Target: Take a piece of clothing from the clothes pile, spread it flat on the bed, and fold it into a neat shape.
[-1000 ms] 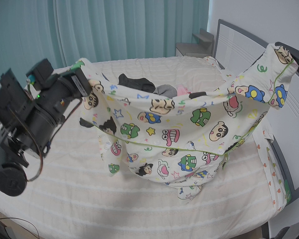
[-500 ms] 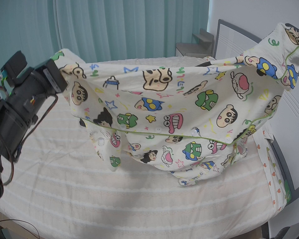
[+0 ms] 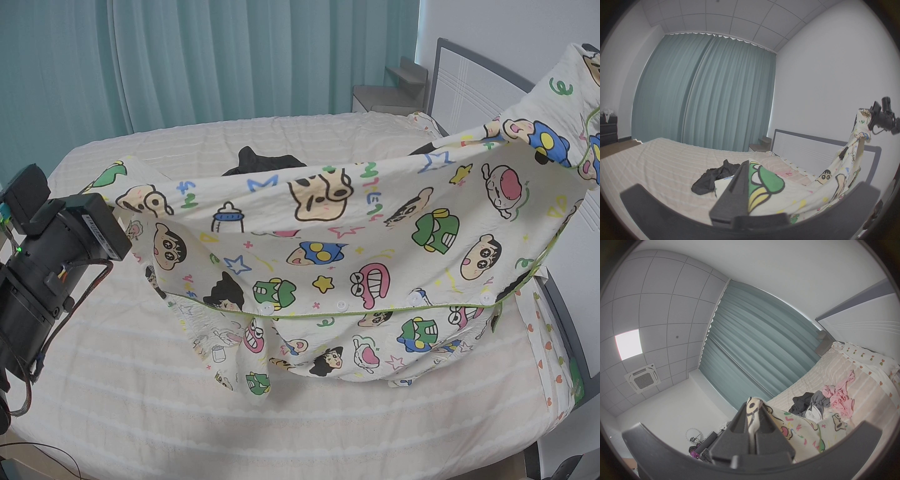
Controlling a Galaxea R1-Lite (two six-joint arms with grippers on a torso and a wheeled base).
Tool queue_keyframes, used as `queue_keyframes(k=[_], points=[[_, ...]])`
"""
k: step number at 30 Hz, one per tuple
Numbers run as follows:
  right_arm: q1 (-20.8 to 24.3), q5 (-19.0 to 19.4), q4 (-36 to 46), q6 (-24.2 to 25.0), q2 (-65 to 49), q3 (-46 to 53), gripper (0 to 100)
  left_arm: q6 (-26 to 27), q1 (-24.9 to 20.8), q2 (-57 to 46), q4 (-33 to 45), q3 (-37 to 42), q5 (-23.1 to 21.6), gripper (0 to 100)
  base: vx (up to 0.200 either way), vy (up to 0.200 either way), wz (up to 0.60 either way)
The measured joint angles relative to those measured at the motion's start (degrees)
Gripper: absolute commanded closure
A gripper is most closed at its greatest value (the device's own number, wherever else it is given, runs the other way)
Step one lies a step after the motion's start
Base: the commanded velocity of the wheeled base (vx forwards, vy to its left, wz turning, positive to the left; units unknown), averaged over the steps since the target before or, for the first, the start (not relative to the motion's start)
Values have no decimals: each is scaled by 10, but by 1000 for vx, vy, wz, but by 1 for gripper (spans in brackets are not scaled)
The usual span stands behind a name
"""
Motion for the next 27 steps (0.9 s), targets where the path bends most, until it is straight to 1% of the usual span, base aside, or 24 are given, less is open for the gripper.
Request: queue_keyframes(k=[4,8,14,16,21,27], points=[[0,1,1,0,-9,10,100,-22,-5,-5,1,4,1,100,0,0,0],[1,13,1,0,-17,17,100,-24,-7,-11,5,15,1,100,0,0,0],[2,18,1,0,-21,22,100,-25,-2,-19,4,20,0,100,0,0,0],[5,19,1,0,-22,22,100,-25,3,-21,5,20,0,100,0,200,0],[14,21,1,0,-22,23,100,-23,30,-25,5,18,-1,100,0,200,0],[17,22,1,0,-19,23,100,-22,38,-28,7,18,-1,100,0,200,0]])
